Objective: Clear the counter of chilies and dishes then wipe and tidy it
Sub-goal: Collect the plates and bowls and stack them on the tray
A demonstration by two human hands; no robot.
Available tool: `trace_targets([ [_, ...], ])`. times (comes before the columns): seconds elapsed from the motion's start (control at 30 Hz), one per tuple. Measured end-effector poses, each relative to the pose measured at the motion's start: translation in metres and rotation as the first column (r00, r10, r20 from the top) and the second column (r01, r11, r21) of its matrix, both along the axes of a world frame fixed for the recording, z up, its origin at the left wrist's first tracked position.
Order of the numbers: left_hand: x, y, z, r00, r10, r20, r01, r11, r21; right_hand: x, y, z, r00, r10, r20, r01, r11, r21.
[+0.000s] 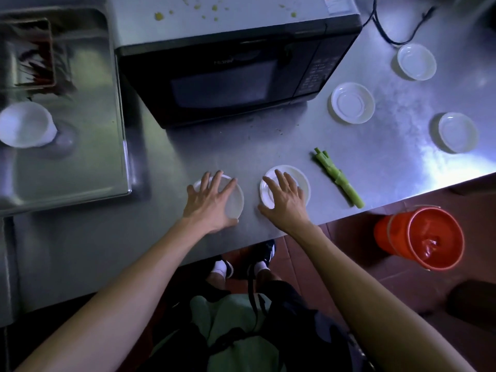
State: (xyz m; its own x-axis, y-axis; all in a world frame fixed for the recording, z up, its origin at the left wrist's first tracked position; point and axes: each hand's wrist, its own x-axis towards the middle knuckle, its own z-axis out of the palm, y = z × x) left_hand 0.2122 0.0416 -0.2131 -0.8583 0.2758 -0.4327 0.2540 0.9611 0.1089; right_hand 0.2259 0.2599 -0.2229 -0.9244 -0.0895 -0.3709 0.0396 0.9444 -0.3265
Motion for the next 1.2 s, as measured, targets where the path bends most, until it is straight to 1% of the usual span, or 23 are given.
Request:
trace_targets([
  [0.13, 0.003, 0.016, 0.003, 0.999, 0.031, 0.012, -0.031, 0.999, -0.018, -0.010, 0.023, -0.004, 0.999, 0.033, 0.027, -0.035, 0.997, 0.067],
  [0.2, 0.006, 0.021, 0.005, 0.999, 0.039, 0.014, -0.039, 0.998, -0.040, -0.015, 0.030, -0.007, 0.995, 0.066, 0.070, -0.072, 0.993, 0.088],
  [0.33, 0.014, 0.033, 0.009, 0.998, 0.065, 0.015, -0.064, 0.996, -0.059, -0.025, 0.039, -0.011, 0.982, 0.132, 0.138, -0.148, 0.982, 0.115],
  [0.53, 0.027, 0.046, 0.014, 0.990, 0.138, 0.010, -0.137, 0.987, -0.082, -0.031, 0.042, -0.018, 0.956, 0.240, 0.168, -0.261, 0.958, 0.120],
  [0.83, 0.050, 0.041, 0.024, 0.956, 0.294, -0.025, -0.295, 0.953, -0.074, -0.035, 0.035, -0.005, 0.943, 0.324, 0.077, -0.331, 0.937, 0.111],
  [1.07, 0.065, -0.002, 0.035, 0.915, 0.398, -0.071, -0.401, 0.915, -0.033, -0.033, -0.005, 0.017, 0.917, 0.399, -0.006, -0.396, 0.912, 0.111],
  [1.2, 0.085, -0.037, 0.038, 0.882, 0.452, -0.134, -0.455, 0.890, 0.005, -0.030, -0.042, 0.029, 0.901, 0.428, -0.066, -0.421, 0.902, 0.099],
])
